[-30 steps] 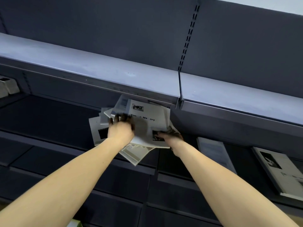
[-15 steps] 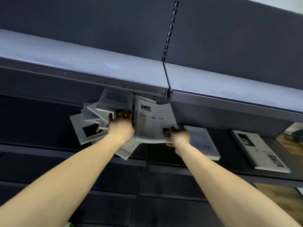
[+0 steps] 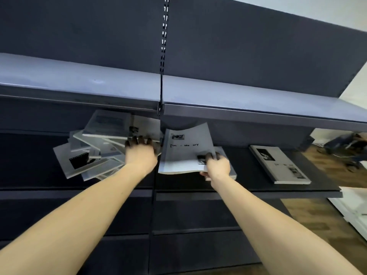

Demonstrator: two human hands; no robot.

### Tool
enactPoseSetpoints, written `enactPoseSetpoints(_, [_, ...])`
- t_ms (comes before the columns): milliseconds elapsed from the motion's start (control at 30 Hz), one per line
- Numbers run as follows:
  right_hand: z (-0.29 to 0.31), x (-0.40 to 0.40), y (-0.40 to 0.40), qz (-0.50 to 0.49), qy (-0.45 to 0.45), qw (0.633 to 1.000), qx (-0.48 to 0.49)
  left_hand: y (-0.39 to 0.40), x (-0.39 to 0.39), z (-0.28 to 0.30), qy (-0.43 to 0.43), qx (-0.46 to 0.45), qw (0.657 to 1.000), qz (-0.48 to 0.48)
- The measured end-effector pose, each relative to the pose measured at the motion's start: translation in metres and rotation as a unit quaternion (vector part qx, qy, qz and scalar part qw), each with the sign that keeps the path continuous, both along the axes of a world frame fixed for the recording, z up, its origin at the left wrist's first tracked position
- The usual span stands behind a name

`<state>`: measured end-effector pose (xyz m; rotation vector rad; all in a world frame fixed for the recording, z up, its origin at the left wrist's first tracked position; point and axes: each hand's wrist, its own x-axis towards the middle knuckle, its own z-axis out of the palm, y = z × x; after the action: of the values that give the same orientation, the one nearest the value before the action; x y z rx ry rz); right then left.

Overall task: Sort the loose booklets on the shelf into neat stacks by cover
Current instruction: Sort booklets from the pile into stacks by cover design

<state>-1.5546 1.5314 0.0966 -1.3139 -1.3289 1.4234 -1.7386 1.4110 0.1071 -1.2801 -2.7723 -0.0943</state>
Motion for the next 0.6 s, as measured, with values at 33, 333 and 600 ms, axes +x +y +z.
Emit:
enactPoseSetpoints(33, [-0.002,0.01,0.002,-0.001,-0.008,1.0,0.011,0.002,0.01,0.0,0.005,0.007,1.0,-0.008])
enactPoseSetpoints(333, [-0.012,0.116,0.01,-0.045,-0.005,0.999,-0.008,0.027,0.104,-0.01,0.038,0.019,0.998,-0.054])
enactPoseSetpoints(600, [-0.022,0.213,0.015,-0.094,0.007,0.995,-0.027,0.048,0.193,-0.023,0.047,0.011,0.994,-0.103])
